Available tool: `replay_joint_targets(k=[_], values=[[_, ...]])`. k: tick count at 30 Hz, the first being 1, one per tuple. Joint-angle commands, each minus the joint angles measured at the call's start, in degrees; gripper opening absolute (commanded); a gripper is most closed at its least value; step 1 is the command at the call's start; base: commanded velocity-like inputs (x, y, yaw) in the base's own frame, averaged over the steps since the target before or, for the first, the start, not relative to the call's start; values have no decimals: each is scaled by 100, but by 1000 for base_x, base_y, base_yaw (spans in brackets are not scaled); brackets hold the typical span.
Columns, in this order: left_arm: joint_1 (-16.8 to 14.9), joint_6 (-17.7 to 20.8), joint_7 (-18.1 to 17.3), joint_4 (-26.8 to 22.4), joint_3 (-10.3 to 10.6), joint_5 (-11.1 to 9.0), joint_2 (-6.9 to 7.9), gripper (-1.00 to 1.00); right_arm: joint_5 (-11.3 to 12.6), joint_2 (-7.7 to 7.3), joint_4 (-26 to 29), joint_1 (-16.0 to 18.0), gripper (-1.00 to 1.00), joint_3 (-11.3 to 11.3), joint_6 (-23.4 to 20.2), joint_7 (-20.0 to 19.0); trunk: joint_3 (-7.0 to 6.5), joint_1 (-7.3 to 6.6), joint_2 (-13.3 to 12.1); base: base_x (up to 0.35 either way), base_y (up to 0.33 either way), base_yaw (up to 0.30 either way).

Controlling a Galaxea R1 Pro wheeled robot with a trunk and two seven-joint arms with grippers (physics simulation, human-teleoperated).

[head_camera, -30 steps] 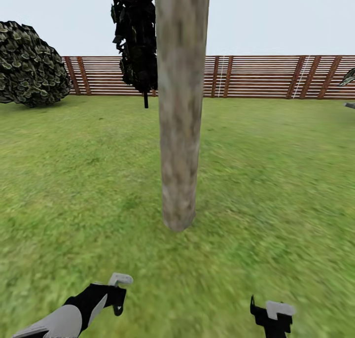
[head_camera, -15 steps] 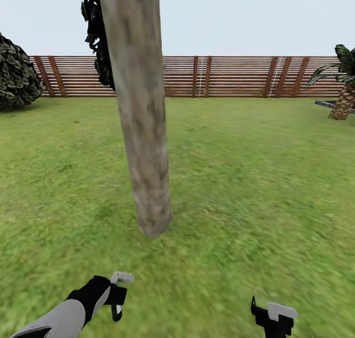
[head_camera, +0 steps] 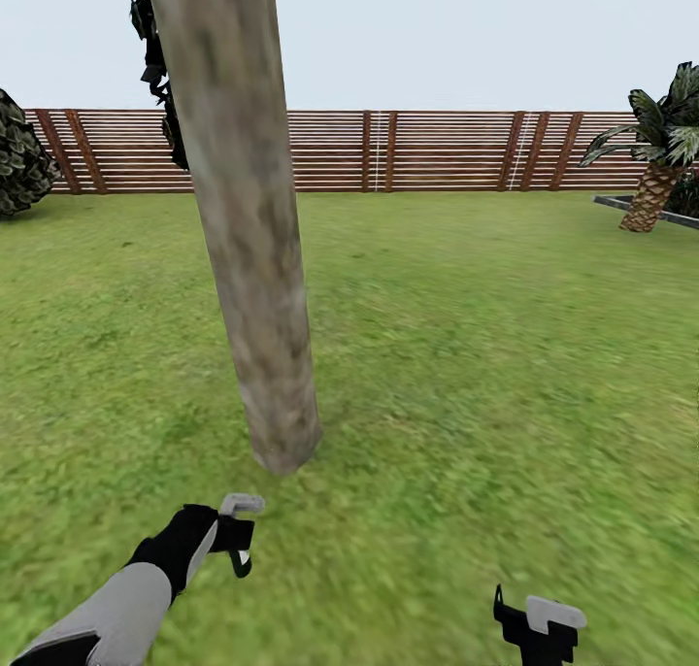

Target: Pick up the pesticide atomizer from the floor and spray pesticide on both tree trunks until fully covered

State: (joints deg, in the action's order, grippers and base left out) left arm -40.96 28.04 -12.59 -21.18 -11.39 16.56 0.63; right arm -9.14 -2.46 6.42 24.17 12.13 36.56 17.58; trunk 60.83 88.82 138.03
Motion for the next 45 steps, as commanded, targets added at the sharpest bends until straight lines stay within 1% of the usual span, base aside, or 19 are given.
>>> replay_joint_targets(k=[1, 4, 7, 10, 13, 14, 15, 16, 18, 22, 25, 28, 31, 33, 35, 38, 40, 43, 45], values=[[2, 43, -131, -41, 19, 11, 10, -100, 0, 0, 0, 0, 100, 0, 0, 0, 0, 0, 0, 0, 0, 0], [29, 53, -225, -88, 40, 20, -21, -100, 0, 0, 0, 0, 100, -2, 0, 0, 0, 0, 0, 0, 0, 0], [31, 65, -290, -96, 236, 44, -359, -100, -5, 0, -2, 0, 100, 0, 0, 0, 0, 0, 0, 0, 0, 0], [-12, 90, -297, -113, 464, 18, -468, -100, -7, 0, -2, 0, 100, 0, 0, 0, 0, 0, 0, 0, 0, 0], [-12, 99, -297, -255, 478, 23, -310, -100, -8, 0, 0, 0, 100, 0, 0, 0, 0, 0, 0, 0, 0, 0], [-8, 106, -297, -299, 477, 15, -201, -100, -9, 0, 0, 0, 100, 0, 0, 0, 0, 0, 0, 0, 0, 0], [-3, 143, -300, -355, 468, 4, 25, -100, -9, 0, -1, 0, 100, 0, 0, 0, 0, 0, 0, 0, 0, 0], [2, 172, -301, -375, 469, 0, 132, -100, -9, 0, -1, 0, 100, 0, 0, 0, 0, 0, 0, 0, 0, 0], [26, 198, -300, -393, 483, 6, 174, -100, -9, 0, -3, 1, 100, 0, 0, 0, 0, 0, 0, 0, 0, 0], [-4, 212, -299, -420, 519, 19, -68, -100, -9, -7, -7, 0, 100, 0, 0, 0, 0, 0, 0, -201, 0, 0], [-18, 325, -306, -801, 526, 20, -219, -100, -9, -9, -4, 0, 100, 0, 0, 0, 0, 0, 0, -56, 0, 0], [-17, 837, -328, -1448, 526, 15, -180, -100, -14, -12, -1, 0, 100, 0, 0, 0, 0, 0, 0, -8, 0, 0], [-7, 1045, -515, -1870, 535, 33, -57, -100, -17, -35, 0, 0, 100, 0, 0, 0, 0, 0, 0, -1, 0, 0], [2, 1072, -606, -1924, 571, 43, -83, -100, -18, -41, 0, 0, 100, -2, 0, -6, 0, 0, 0, 0, 0, 0], [-5, 1124, -634, -1945, 1017, 35, -339, -100, -22, -45, 0, 0, 100, -2, 0, -8, 0, 0, 0, 0, 0, 0], [-39, 1279, -639, -2046, 1185, 14, -471, -100, -18, -51, 0, 0, 100, 0, 0, -8, 0, 0, 0, 0, 0, 0], [-86, 1404, -640, -2129, 1137, 9, -415, -100, -23, -52, 0, 0, 100, 0, 0, -8, 0, 0, 0, 0, 0, 0], [-95, 1446, -686, -2232, 774, -14, -97, -100, -22, -53, 0, 0, 100, 0, 0, -7, 0, 0, 0, 0, 0, 0], [-96, 1520, -990, -2378, 604, -51, 56, -100, -19, -57, 0, 0, 100, 0, 0, -2, 0, 0, 0, 0, 0, 0]])
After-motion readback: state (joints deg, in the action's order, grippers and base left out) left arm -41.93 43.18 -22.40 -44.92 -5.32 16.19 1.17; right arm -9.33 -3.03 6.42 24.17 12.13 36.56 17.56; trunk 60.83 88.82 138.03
